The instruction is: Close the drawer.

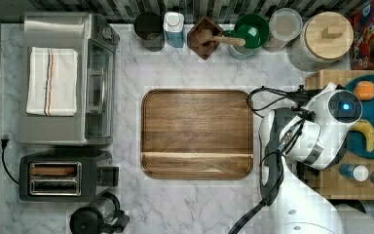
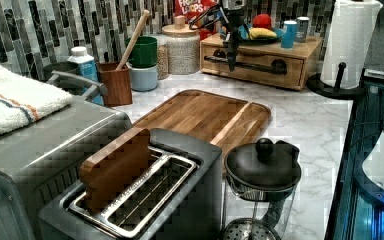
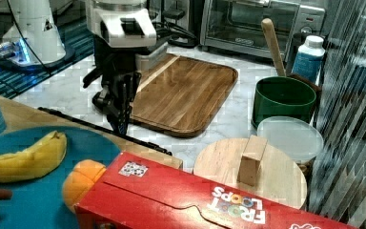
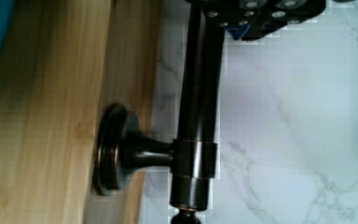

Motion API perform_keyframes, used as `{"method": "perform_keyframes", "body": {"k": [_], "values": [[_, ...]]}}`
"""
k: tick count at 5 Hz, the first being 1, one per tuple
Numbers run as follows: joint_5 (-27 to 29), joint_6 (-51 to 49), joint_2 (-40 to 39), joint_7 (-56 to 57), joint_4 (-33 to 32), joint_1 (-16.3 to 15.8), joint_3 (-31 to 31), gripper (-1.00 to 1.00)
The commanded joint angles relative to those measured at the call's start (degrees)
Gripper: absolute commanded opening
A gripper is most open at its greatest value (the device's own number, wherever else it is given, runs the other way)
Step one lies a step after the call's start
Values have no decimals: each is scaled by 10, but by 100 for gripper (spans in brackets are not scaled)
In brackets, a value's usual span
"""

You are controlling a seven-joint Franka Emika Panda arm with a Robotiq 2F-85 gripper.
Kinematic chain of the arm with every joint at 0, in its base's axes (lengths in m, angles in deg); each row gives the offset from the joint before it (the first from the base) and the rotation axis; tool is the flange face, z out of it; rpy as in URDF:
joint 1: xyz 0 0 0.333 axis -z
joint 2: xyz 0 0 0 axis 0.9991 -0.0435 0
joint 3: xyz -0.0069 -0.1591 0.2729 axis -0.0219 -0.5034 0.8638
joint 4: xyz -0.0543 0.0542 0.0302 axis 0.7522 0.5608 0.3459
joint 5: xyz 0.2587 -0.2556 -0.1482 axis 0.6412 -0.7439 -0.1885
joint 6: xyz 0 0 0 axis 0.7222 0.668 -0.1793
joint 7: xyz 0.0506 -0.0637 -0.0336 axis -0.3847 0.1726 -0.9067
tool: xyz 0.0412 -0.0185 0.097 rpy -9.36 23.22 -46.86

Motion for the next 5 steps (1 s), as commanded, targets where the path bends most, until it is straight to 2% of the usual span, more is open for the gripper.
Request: {"method": "perform_keyframes", "body": {"k": [1,5], "values": [[-69,32,-13,-23,112,26,-60,-100],[-62,33,-14,-19,112,16,-71,-100]]}}
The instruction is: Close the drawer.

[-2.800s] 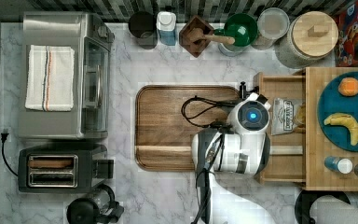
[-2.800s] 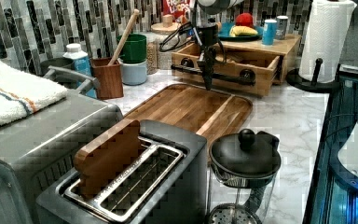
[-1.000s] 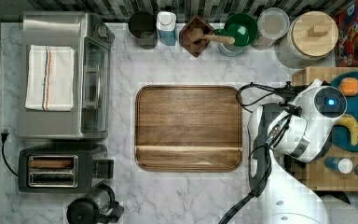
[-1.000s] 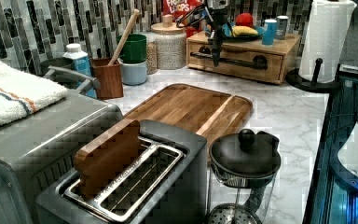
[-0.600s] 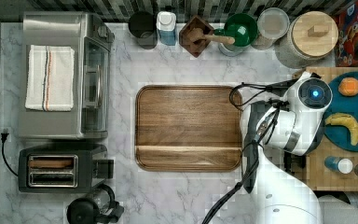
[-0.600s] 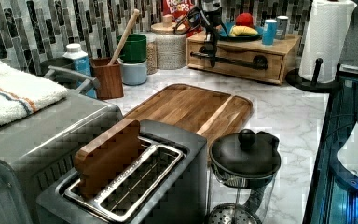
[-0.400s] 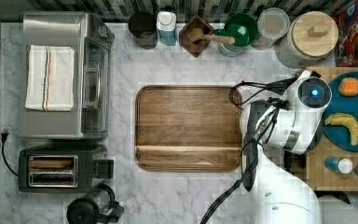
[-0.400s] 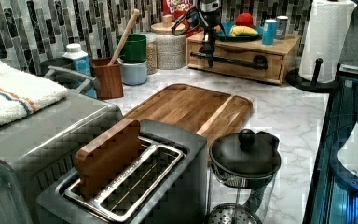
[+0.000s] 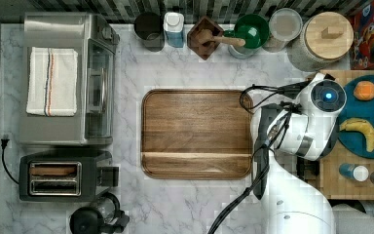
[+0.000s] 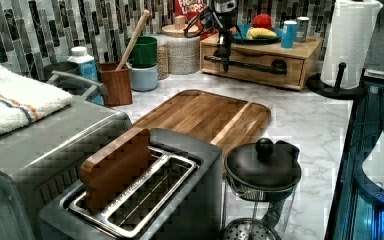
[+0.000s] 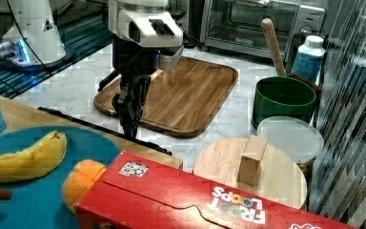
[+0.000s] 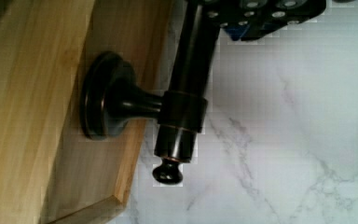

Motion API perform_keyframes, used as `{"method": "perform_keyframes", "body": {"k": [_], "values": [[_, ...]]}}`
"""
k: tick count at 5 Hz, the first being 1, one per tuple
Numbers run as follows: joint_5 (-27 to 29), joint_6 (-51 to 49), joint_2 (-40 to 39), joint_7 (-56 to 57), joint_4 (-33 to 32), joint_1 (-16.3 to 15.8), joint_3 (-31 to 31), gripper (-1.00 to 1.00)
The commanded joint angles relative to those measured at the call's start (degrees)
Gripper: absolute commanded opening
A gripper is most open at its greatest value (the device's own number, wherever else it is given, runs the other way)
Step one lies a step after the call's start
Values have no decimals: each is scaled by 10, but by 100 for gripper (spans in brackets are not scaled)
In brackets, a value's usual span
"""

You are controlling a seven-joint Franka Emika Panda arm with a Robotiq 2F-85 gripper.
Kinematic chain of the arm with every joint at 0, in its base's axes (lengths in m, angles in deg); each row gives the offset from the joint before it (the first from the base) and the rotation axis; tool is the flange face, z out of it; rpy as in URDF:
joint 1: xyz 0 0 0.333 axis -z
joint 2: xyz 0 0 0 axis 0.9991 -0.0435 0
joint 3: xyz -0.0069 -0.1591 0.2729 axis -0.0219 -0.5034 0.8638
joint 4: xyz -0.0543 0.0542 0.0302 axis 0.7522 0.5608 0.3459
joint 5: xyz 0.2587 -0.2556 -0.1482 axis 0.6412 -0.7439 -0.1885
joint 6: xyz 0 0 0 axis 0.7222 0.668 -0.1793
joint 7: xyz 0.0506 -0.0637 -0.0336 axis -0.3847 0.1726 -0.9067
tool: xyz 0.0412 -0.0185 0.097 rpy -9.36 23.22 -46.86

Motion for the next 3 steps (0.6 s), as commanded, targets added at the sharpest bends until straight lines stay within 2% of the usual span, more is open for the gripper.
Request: {"method": "perform_keyframes", "body": {"k": [1,3], "values": [[-11,16,5,-16,94,46,-64,-100],[-11,16,5,-16,94,45,-65,-100]]}}
